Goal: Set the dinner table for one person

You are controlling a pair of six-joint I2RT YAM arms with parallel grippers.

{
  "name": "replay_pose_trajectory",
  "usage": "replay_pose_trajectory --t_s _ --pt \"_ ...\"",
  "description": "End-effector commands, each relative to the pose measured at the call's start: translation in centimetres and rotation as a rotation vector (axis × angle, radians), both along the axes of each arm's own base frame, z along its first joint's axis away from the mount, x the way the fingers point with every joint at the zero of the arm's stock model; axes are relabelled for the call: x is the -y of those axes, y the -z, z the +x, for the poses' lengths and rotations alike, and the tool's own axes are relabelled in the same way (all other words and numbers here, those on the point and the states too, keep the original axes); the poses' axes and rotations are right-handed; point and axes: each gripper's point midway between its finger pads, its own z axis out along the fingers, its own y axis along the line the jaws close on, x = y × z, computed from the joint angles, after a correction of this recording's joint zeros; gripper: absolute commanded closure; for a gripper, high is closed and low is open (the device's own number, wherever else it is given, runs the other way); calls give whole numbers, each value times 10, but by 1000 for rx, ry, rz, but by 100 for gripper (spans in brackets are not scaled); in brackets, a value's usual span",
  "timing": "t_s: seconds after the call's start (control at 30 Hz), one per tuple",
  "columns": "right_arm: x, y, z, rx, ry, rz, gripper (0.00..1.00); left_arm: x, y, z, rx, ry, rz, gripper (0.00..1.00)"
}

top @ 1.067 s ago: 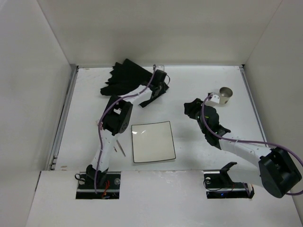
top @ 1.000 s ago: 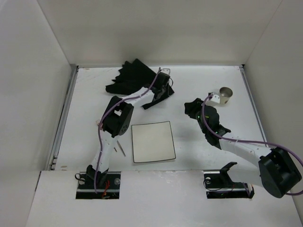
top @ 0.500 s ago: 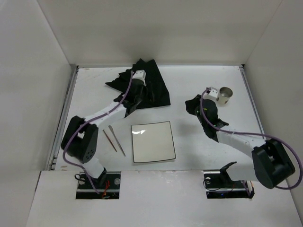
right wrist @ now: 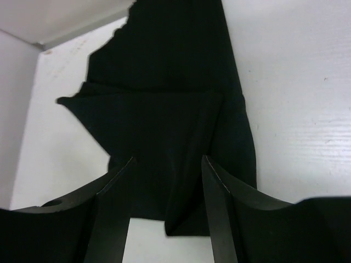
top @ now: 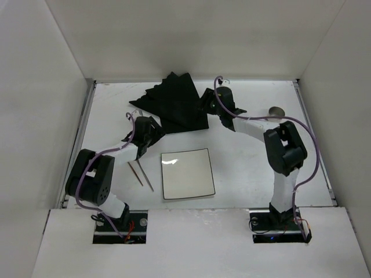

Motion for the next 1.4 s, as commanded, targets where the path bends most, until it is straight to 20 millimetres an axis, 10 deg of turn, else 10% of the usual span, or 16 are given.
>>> replay_pose_trajectory --t_s 0.0,0.57,0.8,0.93,1.0,1.13,1.27,1.37 --pt "-6 11 15 -64 -7 -32 44 12 -11 14 48 -14 -79 45" --pt "-29 60 48 -183 38 -78 53 9 35 30 -38 -53 -23 50" --pt "-46 36 50 -142 10 -7 86 15 50 42 -64 -54 -15 74" --pt "-41 -12 47 -54 27 44 93 1 51 40 -65 -94 -12 90" --pt "-21 -41 44 -4 67 86 94 -6 47 39 -57 -114 -8 92" --pt "83 -73 34 62 289 149 95 -12 43 39 -47 -129 -10 94" --pt "180 -54 -5 62 490 181 94 -11 45 38 -49 -129 -5 94" --pt "206 -16 -26 -4 543 165 93 -12 46 37 -50 -129 -5 95"
